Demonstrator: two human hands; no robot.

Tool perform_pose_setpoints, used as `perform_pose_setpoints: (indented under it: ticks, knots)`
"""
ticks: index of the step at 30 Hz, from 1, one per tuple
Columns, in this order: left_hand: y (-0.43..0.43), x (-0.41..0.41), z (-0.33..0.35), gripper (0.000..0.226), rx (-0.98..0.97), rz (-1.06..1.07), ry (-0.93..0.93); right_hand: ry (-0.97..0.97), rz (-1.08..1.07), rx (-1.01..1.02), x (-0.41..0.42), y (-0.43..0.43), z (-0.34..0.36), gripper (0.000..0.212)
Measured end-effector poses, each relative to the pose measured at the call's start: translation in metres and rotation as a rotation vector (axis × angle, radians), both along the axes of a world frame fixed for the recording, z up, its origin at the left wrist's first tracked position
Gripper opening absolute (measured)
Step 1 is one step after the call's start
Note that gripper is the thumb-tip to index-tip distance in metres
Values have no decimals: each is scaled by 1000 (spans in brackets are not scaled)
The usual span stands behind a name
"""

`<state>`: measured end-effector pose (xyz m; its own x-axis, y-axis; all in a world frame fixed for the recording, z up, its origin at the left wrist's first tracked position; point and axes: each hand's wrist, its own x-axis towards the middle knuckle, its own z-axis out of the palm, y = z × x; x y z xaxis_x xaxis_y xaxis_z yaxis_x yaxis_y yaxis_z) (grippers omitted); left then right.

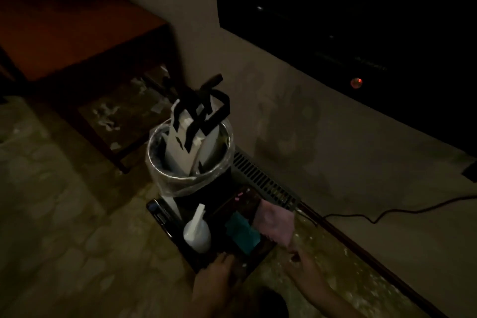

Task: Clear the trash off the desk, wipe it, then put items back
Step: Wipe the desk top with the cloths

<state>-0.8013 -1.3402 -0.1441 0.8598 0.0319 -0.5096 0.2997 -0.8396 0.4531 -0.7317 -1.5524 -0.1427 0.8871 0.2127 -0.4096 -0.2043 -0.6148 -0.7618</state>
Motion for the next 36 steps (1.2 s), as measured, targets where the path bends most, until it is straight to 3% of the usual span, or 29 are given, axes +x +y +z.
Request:
perform_pose_setpoints:
  ticks: [3, 6, 8, 11, 15, 20, 25, 28, 31, 36]
  knots:
    - [-22, 15, -26, 43, 115, -36, 39, 26, 55, -24, 22, -7, -32, 30]
    - [-32, 32, -53, 44, 224, 45, 39, 17, 142, -110, 38, -10, -71, 33]
    - [-38, 41, -68, 48, 224, 112, 41, -16, 277, -241, 56, -14, -98, 50]
    - [-45, 51, -91, 54, 209, 188, 59, -102, 326, -299, 88, -5, -118, 68]
    - [-55, 65, -120, 58, 240, 271, 57, -71, 357, -387, 135, 5, -137, 99]
    - [-60, 64, -143, 61, 302, 185, -56, 22, 345, -532, 157, 9, -163, 63]
    - [-61, 58, -143, 61, 259, 257, -27, -55, 417, -646, 154, 8, -165, 35]
    - [-57, 61, -143, 60, 243, 305, -53, -59, 325, -384, 151, 8, -169, 19]
    - [-58, 64, -141, 61, 221, 378, -55, 31, 144, -222, 147, 7, -161, 20]
    - [-61, 61, -138, 61, 234, 403, -54, 120, 19, 27, 133, 0, -142, 19]
